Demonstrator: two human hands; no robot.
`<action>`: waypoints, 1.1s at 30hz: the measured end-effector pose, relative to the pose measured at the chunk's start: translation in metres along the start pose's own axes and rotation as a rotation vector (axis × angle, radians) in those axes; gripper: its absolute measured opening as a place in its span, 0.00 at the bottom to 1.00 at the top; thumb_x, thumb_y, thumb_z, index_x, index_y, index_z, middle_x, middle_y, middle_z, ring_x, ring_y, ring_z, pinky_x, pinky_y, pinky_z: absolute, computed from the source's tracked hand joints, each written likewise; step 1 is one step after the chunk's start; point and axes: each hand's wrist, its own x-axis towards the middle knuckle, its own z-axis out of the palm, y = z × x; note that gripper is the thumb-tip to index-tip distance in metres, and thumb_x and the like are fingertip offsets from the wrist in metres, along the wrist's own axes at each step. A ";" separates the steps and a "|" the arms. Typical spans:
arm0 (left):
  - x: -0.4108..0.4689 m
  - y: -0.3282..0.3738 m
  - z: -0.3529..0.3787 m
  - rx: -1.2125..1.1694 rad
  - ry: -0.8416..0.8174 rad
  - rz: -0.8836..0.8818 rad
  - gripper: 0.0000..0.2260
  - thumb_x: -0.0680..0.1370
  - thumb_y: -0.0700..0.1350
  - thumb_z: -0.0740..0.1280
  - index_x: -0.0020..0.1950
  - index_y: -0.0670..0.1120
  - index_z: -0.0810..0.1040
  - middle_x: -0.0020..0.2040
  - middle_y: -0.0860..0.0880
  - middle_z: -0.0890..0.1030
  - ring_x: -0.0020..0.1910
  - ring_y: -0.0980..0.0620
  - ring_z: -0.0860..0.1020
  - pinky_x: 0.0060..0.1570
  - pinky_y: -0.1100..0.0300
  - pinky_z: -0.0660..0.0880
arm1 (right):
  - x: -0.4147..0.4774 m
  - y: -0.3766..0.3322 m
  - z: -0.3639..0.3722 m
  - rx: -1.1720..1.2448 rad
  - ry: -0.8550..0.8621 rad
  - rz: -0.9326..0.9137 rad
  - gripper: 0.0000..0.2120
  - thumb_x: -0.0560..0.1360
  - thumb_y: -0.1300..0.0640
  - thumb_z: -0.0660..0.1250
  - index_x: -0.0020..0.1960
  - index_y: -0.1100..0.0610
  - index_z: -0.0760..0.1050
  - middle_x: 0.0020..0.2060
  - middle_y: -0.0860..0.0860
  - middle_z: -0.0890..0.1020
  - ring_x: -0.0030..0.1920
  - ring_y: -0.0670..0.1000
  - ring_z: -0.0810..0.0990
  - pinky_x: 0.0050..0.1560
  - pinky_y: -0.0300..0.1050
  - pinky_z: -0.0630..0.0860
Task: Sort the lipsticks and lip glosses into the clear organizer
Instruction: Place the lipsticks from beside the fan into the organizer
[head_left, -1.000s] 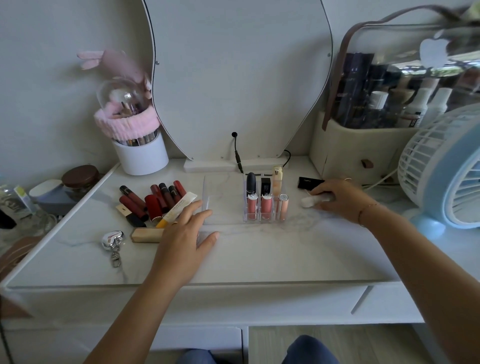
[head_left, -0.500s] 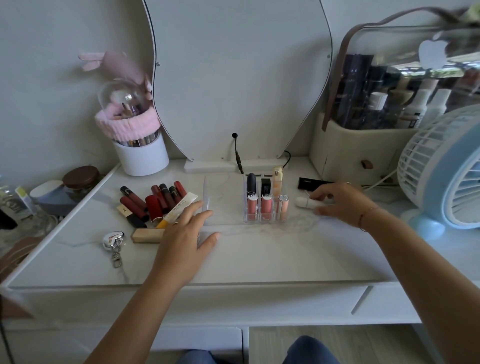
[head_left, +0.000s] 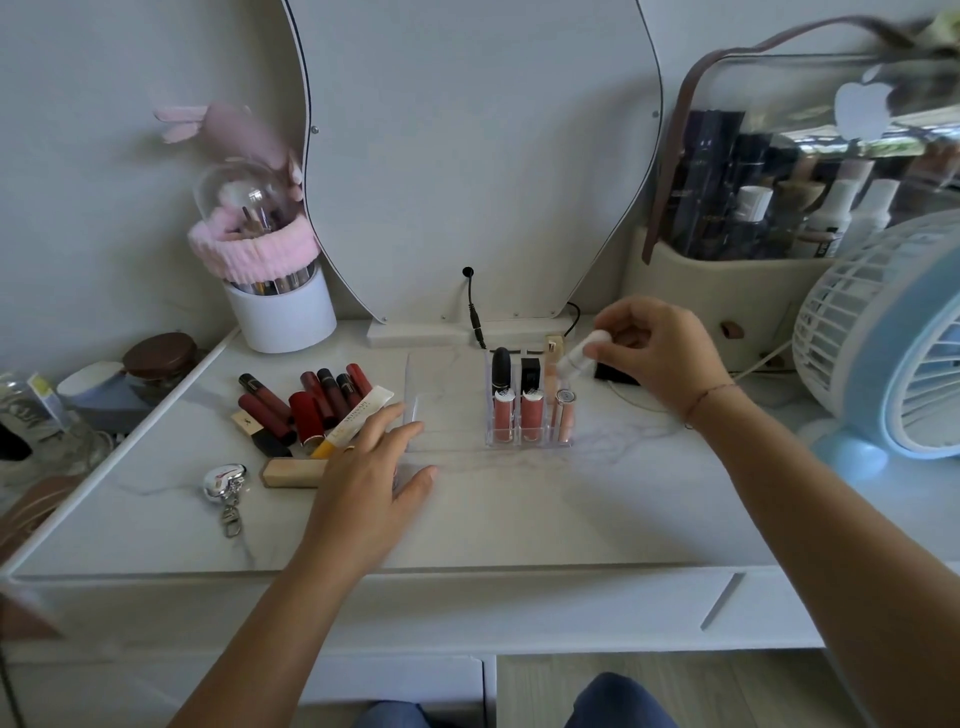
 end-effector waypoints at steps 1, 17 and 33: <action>0.000 0.000 0.000 0.000 0.001 0.001 0.20 0.75 0.53 0.67 0.66 0.50 0.73 0.72 0.54 0.66 0.64 0.48 0.71 0.61 0.50 0.70 | 0.001 -0.004 0.004 -0.025 -0.010 -0.025 0.08 0.68 0.55 0.73 0.46 0.52 0.79 0.39 0.46 0.83 0.39 0.41 0.80 0.42 0.29 0.77; 0.001 -0.002 0.002 -0.019 0.018 0.022 0.20 0.74 0.52 0.67 0.65 0.49 0.73 0.71 0.54 0.67 0.63 0.50 0.72 0.61 0.51 0.71 | -0.003 0.004 0.023 -0.011 -0.101 -0.005 0.10 0.69 0.54 0.72 0.50 0.54 0.80 0.41 0.48 0.83 0.42 0.45 0.81 0.49 0.35 0.76; 0.001 -0.001 0.001 -0.011 -0.002 0.003 0.20 0.75 0.52 0.67 0.65 0.50 0.73 0.72 0.53 0.66 0.62 0.46 0.72 0.59 0.47 0.72 | -0.017 0.088 -0.013 -0.178 -0.008 0.585 0.18 0.67 0.53 0.74 0.53 0.58 0.75 0.42 0.51 0.77 0.40 0.51 0.74 0.36 0.41 0.65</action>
